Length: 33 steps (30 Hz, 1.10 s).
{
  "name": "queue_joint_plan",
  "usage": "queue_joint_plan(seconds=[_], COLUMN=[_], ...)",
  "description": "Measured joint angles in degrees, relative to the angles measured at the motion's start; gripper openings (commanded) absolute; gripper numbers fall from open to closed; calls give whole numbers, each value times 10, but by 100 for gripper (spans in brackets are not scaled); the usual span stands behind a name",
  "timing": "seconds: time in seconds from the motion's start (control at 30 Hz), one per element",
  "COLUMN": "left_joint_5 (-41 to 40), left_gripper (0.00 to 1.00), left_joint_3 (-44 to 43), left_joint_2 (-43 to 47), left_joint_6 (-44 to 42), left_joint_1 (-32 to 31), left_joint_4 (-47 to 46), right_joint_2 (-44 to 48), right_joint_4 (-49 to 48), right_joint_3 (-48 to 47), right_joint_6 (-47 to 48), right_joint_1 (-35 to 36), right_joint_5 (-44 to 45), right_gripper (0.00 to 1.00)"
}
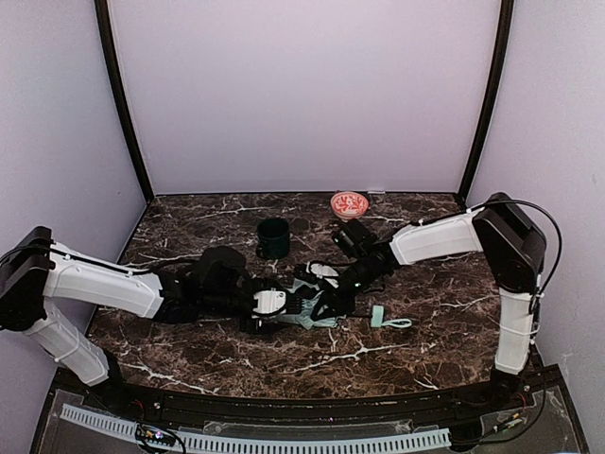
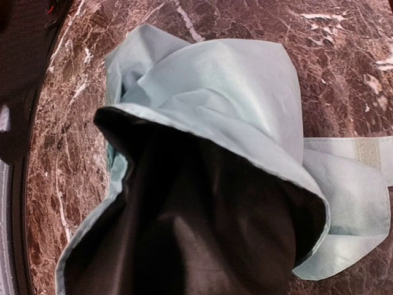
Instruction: Put away the umbrella
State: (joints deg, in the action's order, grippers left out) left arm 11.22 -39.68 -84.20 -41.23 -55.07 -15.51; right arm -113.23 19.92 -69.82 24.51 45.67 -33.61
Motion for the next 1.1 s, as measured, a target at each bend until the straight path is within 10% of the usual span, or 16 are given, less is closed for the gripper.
queue_joint_plan(seconds=[0.5,0.87,1.1], left_joint_5=[-17,32,79], left_gripper=[52,30,28], left_joint_3=[-136,-270,-315], left_joint_2=[-164,-240,-277], left_joint_6=[-115,-96,-85], left_joint_1=[0,9,14], left_joint_4=[118,270,292], right_joint_2=[-55,-61,-2], right_joint_4=[88,126,70], right_joint_3=[-54,-74,-31], right_joint_6=[-17,-94,-148], right_joint_1=[-12,-39,-89], right_joint_5=[-113,-131,-94], right_gripper=[17,96,100])
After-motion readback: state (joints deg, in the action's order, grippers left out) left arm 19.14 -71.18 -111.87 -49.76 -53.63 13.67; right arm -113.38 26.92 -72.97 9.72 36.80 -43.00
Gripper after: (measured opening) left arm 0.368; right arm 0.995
